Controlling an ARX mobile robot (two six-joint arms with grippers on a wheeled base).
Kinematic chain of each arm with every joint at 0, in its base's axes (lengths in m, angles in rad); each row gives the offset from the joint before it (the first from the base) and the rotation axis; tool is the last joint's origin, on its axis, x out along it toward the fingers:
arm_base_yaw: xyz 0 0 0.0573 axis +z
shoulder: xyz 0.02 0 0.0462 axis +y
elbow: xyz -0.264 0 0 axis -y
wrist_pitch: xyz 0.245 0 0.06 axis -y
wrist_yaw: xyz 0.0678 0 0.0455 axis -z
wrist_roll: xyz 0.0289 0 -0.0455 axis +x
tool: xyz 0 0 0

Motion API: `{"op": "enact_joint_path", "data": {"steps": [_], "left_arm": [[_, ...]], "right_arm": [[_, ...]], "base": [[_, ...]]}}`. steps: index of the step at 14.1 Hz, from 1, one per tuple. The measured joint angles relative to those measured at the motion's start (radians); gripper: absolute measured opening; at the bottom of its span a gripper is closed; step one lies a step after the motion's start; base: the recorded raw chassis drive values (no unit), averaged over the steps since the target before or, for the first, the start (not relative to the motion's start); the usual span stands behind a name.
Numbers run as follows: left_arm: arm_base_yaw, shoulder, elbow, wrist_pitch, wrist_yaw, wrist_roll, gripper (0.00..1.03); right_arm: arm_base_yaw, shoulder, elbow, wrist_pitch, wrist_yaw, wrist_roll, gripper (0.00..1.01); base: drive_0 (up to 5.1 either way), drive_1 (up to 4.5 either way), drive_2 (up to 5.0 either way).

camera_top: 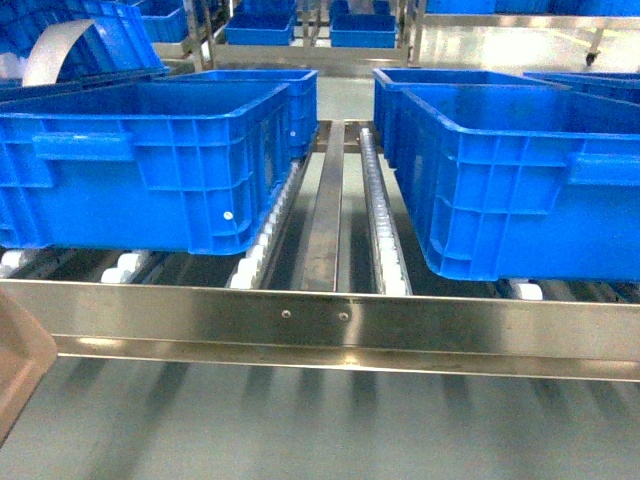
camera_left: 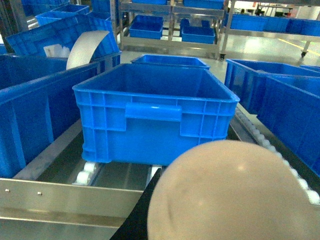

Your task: Place part in tray to right shelf

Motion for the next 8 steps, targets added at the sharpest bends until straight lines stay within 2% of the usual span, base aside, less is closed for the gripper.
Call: {"op": "enact_joint_path", "data": {"steps": [8], "left_arm": [[0.0,-0.079,-0.064,-0.031,0.0,0.0,0.13]], "right_arm": [[0.008,-0.07,-0.028,-0.047,-0.016,0.003,0.02]], "base": [[0.0,0.0,0.0]]}}
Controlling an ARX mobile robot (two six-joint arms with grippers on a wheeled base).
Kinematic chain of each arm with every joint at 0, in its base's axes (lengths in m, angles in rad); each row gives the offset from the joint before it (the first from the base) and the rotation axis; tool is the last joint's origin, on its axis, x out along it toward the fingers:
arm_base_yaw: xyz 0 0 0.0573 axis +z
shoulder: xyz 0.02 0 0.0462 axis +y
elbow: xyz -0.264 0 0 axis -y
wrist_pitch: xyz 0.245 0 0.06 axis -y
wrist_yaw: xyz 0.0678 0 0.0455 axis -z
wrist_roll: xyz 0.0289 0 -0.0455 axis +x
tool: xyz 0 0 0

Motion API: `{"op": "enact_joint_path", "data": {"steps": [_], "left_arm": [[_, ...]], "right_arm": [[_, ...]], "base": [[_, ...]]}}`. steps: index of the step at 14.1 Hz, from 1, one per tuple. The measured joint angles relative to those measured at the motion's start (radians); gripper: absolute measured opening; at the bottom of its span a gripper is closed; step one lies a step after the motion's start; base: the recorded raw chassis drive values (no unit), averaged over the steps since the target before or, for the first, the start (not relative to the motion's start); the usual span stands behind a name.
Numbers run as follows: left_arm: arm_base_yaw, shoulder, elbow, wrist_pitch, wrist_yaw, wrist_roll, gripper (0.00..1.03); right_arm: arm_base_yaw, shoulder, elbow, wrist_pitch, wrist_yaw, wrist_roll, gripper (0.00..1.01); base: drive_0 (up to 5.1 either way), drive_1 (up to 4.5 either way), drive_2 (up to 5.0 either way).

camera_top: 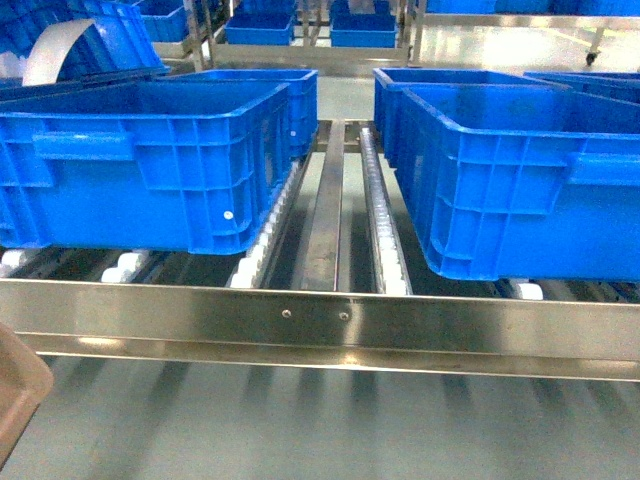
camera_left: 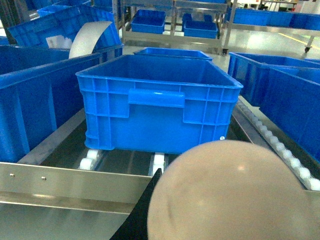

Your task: Place part in tray to right shelf

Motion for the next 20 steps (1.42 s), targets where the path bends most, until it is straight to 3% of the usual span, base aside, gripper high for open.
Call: {"op": "enact_joint_path", "data": {"steps": [4,5,9,10,11,13,18,19,20], "left_arm": [[0.0,-0.245,-0.101,-0.116,-0.002,0.0,0.13],[0.0,-0.316,-0.101,-0.182,-0.003,0.001,0.13],[0.0,-0.402,-0.101,-0.271,0.0,0.002,0.13],[0.0,-0.443,-0.1,-0.326,0.0,0.002,0.13],[0.0,-0.543,-0.1,-0.464,0.001,0.002,0.13],[0.0,-0.562,-0.098,-0.423,0.0,0.004,0.13],[0.0,-0.562,-0.1,-0.446,0.001,0.003,0.13],[0.0,-0.562,-0.1,-0.446,0.001,0.003,0.13],[0.0,-0.562,-0.1,-0.444,0.001,0.003,0.13]], "right_arm": [[0.0,-0.19,-0.041,-0.129,0.0,0.0,0.02],[0.0,-0.366,-0.04,-0.318,0.002,0.0,0.02],[0.0,-0.37,-0.04,-0.319,0.0,0.001,0.02],[0.0,-0.37,-0.04,-0.319,0.0,0.001,0.02],[0.0,-0.37,-0.04,-0.32,0.001,0.001,0.02],[0.0,-0.37,-0.04,-0.318,0.0,0.001,0.02],[0.0,-0.37,-0.04,-0.319,0.0,0.001,0.02],[0.0,-0.37,-0.04,-0.319,0.0,0.0,0.04],[0.0,-0.37,-0.04,-0.319,0.0,0.001,0.16]], "base": [[0.0,0.0,0.0],[0.0,0.0,0.0],[0.0,0.0,0.0],[0.0,0.0,0.0],[0.0,0.0,0.0],[0.0,0.0,0.0],[0.0,0.0,0.0],[0.0,0.0,0.0],[0.0,0.0,0.0]]}}
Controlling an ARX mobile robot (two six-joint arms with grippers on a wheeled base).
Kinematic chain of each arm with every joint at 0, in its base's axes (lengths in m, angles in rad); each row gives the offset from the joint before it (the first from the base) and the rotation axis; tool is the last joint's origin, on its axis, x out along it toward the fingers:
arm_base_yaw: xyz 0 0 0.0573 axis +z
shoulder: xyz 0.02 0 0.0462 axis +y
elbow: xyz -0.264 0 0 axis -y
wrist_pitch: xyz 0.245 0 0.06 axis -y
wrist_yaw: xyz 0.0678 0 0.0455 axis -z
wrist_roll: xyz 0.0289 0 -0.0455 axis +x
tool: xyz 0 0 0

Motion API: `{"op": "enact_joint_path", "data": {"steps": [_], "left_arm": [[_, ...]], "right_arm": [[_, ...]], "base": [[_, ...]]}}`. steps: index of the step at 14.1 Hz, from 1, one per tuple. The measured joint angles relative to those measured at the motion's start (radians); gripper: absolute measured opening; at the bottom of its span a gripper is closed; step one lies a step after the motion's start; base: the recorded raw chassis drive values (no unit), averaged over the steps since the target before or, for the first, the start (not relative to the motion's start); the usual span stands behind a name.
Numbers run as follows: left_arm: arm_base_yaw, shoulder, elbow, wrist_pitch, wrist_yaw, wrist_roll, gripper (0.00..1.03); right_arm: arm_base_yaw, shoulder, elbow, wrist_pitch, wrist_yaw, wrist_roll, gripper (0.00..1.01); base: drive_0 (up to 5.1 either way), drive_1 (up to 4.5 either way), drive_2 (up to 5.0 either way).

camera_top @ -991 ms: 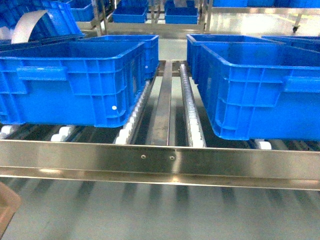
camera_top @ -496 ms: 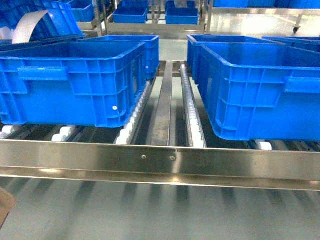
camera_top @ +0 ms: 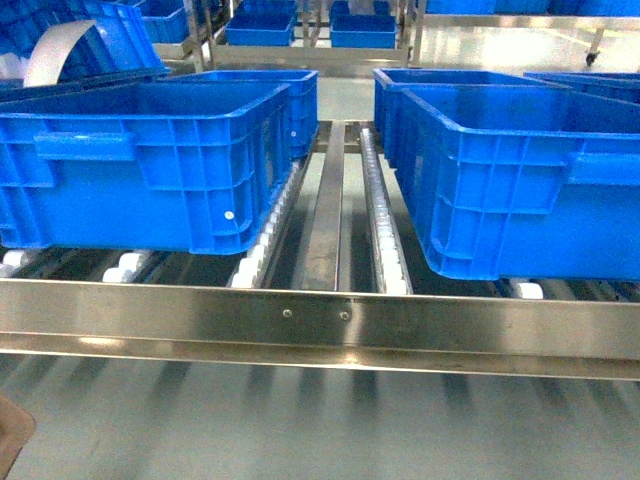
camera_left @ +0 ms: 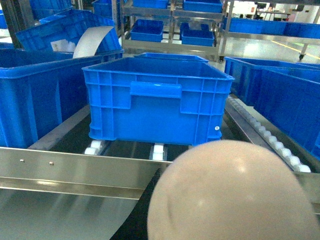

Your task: Place part in tray to right shelf

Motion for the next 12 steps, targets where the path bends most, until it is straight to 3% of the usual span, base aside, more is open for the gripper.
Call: {"op": "enact_joint_path", "data": {"steps": [7,8,12], "left_arm": [[0.0,0.0,0.0,0.0,0.0,0.0,0.13],[0.0,0.0,0.0,0.0,0.0,0.0,0.13],[0.0,0.0,0.0,0.0,0.0,0.0,0.13]], "right_arm": [[0.0,0.0,0.0,0.0,0.0,0.0,0.95],[0.0,0.0,0.0,0.0,0.0,0.0,1.0],[0.0,0.0,0.0,0.0,0.0,0.0,0.98]], "base": [[0.0,0.0,0.0],[0.0,0.0,0.0],[0.0,0.0,0.0]]}}
